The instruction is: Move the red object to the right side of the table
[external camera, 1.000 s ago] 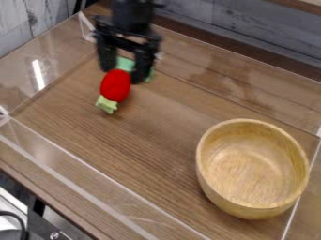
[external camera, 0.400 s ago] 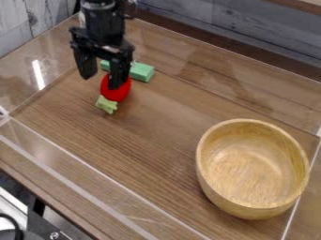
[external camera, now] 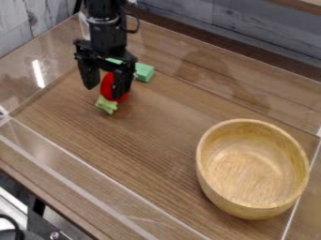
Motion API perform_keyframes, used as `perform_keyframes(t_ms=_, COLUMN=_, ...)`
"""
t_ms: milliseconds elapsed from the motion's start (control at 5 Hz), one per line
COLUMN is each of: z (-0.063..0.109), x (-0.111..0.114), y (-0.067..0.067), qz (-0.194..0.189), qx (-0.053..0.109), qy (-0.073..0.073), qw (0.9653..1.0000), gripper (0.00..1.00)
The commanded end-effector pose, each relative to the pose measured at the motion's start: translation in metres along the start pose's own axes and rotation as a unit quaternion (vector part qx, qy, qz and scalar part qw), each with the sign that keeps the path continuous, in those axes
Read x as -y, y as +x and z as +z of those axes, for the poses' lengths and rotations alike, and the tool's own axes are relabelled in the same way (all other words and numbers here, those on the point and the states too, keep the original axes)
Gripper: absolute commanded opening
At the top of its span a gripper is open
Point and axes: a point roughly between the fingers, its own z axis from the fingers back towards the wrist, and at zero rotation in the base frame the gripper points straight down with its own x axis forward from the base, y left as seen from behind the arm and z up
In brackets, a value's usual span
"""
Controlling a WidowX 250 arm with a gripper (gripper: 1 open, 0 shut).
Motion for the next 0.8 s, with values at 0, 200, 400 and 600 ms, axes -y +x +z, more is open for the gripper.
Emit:
perform_keyframes(t_ms=0, z=0.0177, x=-0.0057, y=0.0124, qz=0.007, qx=0.031, qy=0.007, qw=0.9995, gripper=1.00)
perform_keyframes(t_ms=200, z=0.0158, x=-0.0072, y=0.0149, qz=0.012, qx=0.031, qy=0.006, qw=0.9994, gripper=1.00)
perform_keyframes(t_ms=400, z=0.0160, x=-0.0090, y=0.0163, qz=0.014, qx=0.030, qy=0.006, qw=0.9994, gripper=1.00)
perform_keyframes(t_ms=600, z=0.0143, x=-0.0113, y=0.0174, qz=0.018, qx=0.029, qy=0.006, qw=0.9994, gripper=1.00)
